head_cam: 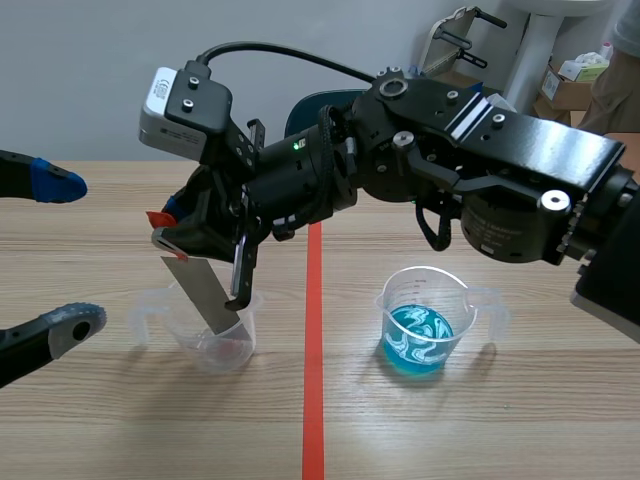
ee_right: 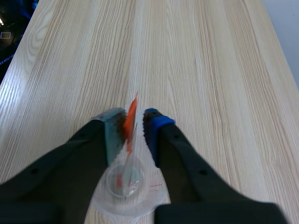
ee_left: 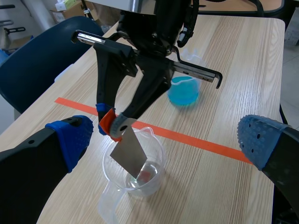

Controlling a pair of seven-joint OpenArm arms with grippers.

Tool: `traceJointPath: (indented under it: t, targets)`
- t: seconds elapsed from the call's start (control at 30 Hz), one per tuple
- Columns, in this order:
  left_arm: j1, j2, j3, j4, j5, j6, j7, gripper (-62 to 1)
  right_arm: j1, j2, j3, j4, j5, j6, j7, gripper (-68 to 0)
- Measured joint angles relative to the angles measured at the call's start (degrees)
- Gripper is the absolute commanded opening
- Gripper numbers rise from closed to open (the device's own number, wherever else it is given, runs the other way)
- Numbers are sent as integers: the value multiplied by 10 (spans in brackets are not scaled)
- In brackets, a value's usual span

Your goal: Do the redox reaction experiment

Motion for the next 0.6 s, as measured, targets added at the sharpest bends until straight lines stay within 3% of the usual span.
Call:
traceJointPath:
  t: [0.37, 0.6]
  targets:
    - [0, 0, 0, 0, 0, 0, 0, 14, 0, 0, 0, 0, 6, 0, -2, -15]
    - [0, 0, 0, 0, 0, 0, 0, 14, -1, 0, 0, 0, 18, 0, -2, 4]
